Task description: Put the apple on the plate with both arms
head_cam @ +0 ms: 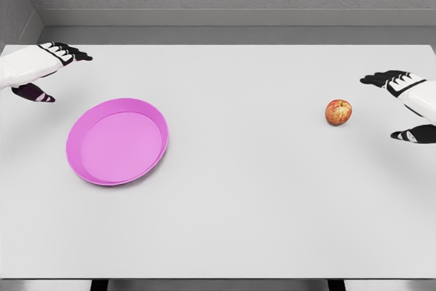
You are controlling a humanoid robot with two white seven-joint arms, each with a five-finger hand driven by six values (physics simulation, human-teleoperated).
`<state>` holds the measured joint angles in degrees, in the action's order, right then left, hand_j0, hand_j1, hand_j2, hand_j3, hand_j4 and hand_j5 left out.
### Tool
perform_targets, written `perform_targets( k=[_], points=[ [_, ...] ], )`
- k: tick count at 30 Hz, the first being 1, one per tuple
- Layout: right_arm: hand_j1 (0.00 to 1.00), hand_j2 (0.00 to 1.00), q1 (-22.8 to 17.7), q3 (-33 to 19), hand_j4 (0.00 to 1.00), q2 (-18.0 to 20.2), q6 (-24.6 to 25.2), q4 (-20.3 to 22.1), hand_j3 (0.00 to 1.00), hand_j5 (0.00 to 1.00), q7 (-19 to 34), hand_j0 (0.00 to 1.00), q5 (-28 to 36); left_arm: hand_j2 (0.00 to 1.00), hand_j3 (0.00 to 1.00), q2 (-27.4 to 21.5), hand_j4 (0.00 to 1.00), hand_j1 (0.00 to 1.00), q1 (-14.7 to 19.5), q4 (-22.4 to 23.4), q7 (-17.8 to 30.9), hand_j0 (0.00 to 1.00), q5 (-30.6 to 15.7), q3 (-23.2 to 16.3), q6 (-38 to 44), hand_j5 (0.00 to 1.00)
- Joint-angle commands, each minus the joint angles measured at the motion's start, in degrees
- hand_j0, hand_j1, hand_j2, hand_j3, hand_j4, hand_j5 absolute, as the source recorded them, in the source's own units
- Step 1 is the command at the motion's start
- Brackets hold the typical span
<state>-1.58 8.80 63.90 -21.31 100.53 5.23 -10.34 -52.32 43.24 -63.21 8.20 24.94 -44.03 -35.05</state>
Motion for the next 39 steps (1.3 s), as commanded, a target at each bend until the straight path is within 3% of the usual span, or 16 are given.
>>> perform_targets(
  k=[1, 4, 6, 8, 12, 15, 17, 24, 32, 35, 39],
  points=[
    [1.0, 1.0, 0.0, 0.0, 1.0, 0.1, -0.1, 0.0, 1.0, 1.0, 0.0, 1.0, 0.2, 1.0, 1.0, -0.1, 1.0, 1.0, 0.0, 0.0, 0.0, 1.0, -0.3, 0.1, 0.0, 1.0],
    [1.0, 1.0, 0.3, 0.1, 1.0, 0.1, 0.5, -0.5, 1.0, 1.0, 0.0, 1.0, 0.7, 1.0, 1.0, -0.1, 1.0, 1.0, 0.0, 0.0, 0.0, 1.0, -0.3, 0.1, 0.0, 1.0],
    [1.0, 1.0, 1.7, 1.6, 1.0, 0.0, 6.1, -0.6, 1.0, 1.0, 0.0, 1.0, 0.4, 1.0, 1.0, -0.1, 1.0, 1.0, 0.0, 0.0, 0.0, 1.0, -0.3, 0.1, 0.0, 1.0],
    [1.0, 1.0, 7.6, 8.5, 1.0, -1.3, 9.4, -1.4, 1.0, 1.0, 0.7, 1.0, 0.2, 1.0, 1.0, -0.1, 1.0, 1.0, 0.0, 0.1, 0.0, 1.0, -0.2, 0.1, 0.0, 1.0],
    [1.0, 1.0, 15.3, 18.2, 1.0, -3.9, 19.7, -1.4, 1.0, 1.0, 8.5, 1.0, 0.2, 1.0, 1.0, 0.0, 1.0, 1.0, 0.1, 0.1, 0.0, 1.0, 0.1, 0.1, 0.0, 1.0],
    [1.0, 1.0, 19.2, 20.8, 1.0, -4.8, 20.3, -1.7, 1.0, 1.0, 13.5, 1.0, 0.2, 1.0, 1.0, 0.0, 1.0, 1.0, 0.2, 0.1, 0.0, 1.0, 0.1, 0.1, 0.0, 1.0],
    [1.0, 1.0, 22.7, 23.9, 1.0, -6.3, 24.8, -1.9, 1.0, 1.0, 17.5, 1.0, 0.2, 1.0, 1.0, 0.0, 1.0, 1.0, 0.2, 0.2, 0.0, 1.0, 0.1, 0.1, 0.0, 1.0],
    [1.0, 1.0, 32.2, 32.6, 1.0, -10.1, 30.9, -3.9, 1.0, 1.0, 22.4, 1.0, 0.3, 1.0, 1.0, 0.1, 1.0, 1.0, 0.3, 0.2, 0.0, 1.0, 0.7, 0.1, 0.0, 1.0],
    [1.0, 1.0, 36.0, 35.6, 1.0, -12.3, 38.7, -6.3, 1.0, 1.0, 22.5, 1.0, 0.3, 1.0, 1.0, 0.1, 1.0, 1.0, 0.4, 0.4, 0.0, 1.0, 0.9, 0.2, 0.0, 1.0],
    [1.0, 1.0, 38.6, 38.1, 1.0, -13.9, 39.1, -9.7, 1.0, 1.0, 22.5, 1.0, 0.3, 1.0, 1.0, 0.1, 1.0, 1.0, 0.4, 0.5, 0.1, 1.0, 0.9, 0.2, 0.0, 1.0],
    [1.0, 1.0, 39.1, 38.3, 1.0, -14.2, 39.2, -10.6, 1.0, 1.0, 22.5, 1.0, 0.3, 1.0, 1.0, 0.1, 1.0, 1.0, 0.4, 0.5, 0.0, 1.0, 1.0, 0.2, 0.0, 1.0]
  ],
)
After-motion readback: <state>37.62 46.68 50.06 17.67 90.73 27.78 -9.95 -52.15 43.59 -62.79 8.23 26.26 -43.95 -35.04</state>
